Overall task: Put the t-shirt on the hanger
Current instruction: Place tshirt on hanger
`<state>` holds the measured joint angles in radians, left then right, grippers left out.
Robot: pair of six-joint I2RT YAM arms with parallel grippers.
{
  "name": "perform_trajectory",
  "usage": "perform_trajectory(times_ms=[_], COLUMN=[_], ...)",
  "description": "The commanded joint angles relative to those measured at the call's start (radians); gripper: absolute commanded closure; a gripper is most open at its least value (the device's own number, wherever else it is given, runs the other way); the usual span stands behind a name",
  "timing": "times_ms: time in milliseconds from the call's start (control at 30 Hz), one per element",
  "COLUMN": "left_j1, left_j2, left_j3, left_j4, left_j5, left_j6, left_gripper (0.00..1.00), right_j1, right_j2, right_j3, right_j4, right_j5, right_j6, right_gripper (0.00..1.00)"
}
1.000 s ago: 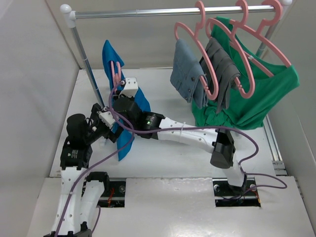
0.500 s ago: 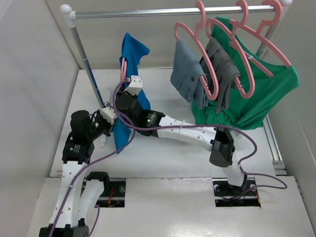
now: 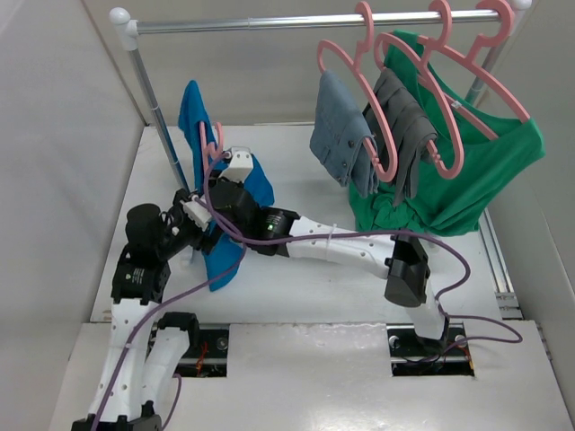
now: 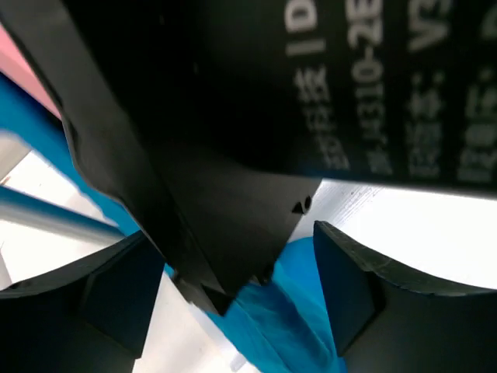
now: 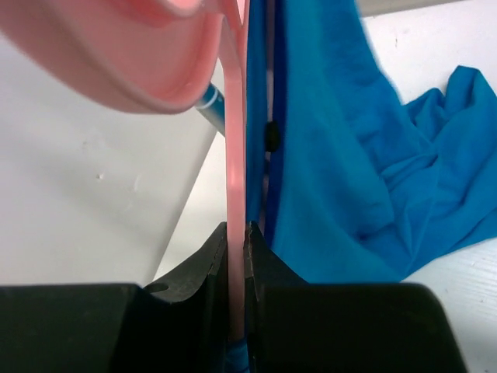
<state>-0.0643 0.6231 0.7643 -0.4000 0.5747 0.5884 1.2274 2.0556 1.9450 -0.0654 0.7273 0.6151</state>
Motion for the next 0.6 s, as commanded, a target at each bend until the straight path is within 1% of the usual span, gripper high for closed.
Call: perform_trajectory(times_ms=[0, 100, 133, 167, 233, 267, 333, 467, 567], left_j1=[-0.005, -0.005, -0.005, -0.005, -0.005, -0.005, -0.005, -0.005, -0.005], left_j2=[0.044, 0.056, 0.066, 0.066, 0.066, 0.057, 0.044, -0.002, -0.04], left_j3=[-0.002, -0.002, -0.013, -0.013, -0.022, -0.022, -0.022, -0.022, 0.003], left_j4=[0.016, 0.016, 0.016, 0.016, 0.026, 0.026, 0.038, 0.066, 0.066], left_j5=[0.059, 0.037, 0.019, 0.004, -0.056, -0.073, -0.105, -0.121, -0.112], left_j6=[0.079, 0.103, 0.103, 0.113, 0.102, 0.088, 0.062, -0.011, -0.079], left_gripper=[0.27, 0.27, 0.33, 0.4, 0.58, 0.78, 1.0, 1.0, 1.0], right_j1=[0.015, 0.015, 0.015, 0.015, 0.015, 0.015, 0.015, 0.015, 0.004], right_j2=[-0.045, -0.045, -0.045, -0.045, -0.055, -0.055, -0.064, -0.064, -0.064], right_j3=[0.022, 0.022, 0.011, 0.011, 0.002, -0.007, -0.008, -0.008, -0.008], right_j4=[0.038, 0.038, 0.038, 0.038, 0.038, 0.038, 0.038, 0.038, 0.038], right_j5=[-0.052, -0.052, -0.052, -0.042, -0.029, -0.029, -0.029, -0.052, -0.052], right_j6=[0.026, 0.026, 0.026, 0.026, 0.026, 0.026, 0.026, -0.003, -0.061], right_gripper=[1.0, 1.0, 1.0, 1.0, 1.0, 1.0, 1.0, 1.0, 1.0])
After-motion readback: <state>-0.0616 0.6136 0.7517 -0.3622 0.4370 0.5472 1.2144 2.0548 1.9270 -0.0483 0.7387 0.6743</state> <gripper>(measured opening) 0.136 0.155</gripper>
